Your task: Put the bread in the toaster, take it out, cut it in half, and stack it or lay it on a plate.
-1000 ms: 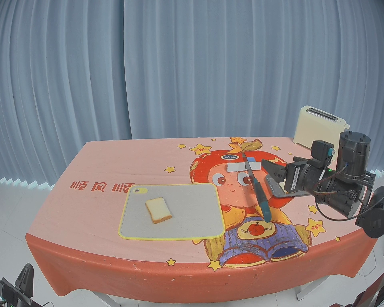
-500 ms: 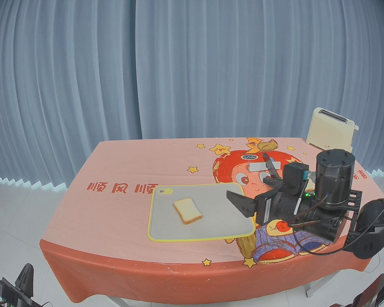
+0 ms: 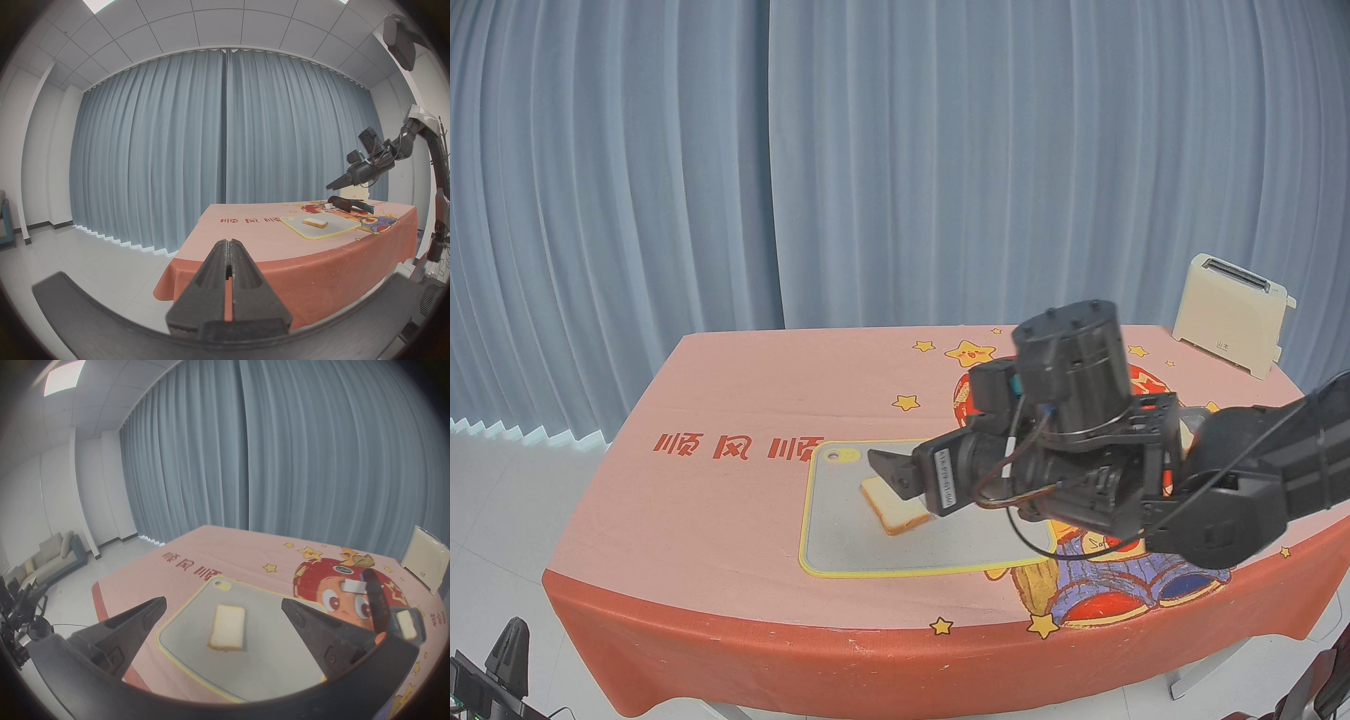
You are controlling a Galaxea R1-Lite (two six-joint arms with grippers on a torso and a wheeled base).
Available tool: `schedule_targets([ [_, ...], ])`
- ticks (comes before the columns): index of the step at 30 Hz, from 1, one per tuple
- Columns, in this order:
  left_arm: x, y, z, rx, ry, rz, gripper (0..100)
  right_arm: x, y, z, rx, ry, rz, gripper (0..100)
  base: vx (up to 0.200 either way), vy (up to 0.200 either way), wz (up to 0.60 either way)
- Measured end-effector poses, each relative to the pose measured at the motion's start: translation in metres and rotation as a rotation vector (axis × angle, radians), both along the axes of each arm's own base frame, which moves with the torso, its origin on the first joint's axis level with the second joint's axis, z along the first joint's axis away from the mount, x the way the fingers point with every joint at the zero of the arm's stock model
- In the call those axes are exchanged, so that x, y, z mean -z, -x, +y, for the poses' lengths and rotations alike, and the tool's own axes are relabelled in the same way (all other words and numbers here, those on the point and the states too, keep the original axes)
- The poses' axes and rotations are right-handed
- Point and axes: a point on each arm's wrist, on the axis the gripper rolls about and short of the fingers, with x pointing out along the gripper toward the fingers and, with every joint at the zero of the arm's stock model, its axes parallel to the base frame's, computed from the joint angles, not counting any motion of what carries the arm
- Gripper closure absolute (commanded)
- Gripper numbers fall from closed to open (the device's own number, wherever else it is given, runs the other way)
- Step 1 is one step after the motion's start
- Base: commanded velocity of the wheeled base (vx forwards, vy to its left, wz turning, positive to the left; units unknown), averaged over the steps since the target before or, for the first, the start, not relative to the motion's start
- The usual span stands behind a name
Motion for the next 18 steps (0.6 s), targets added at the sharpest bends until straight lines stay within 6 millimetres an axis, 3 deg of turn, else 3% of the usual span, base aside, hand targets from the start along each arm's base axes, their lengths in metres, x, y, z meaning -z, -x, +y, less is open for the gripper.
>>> schedule_targets([
  [10, 0.000, 0.000, 0.000, 0.000, 0.000, 0.000, 100, 0.047, -0.017, 0.057, -0.041, 0.068, 0.072, 0, 0.000, 0.000, 0.00],
  [18, 0.000, 0.000, 0.000, 0.000, 0.000, 0.000, 100, 0.070, -0.010, 0.078, -0.072, 0.099, 0.104, 0, 0.000, 0.000, 0.00],
])
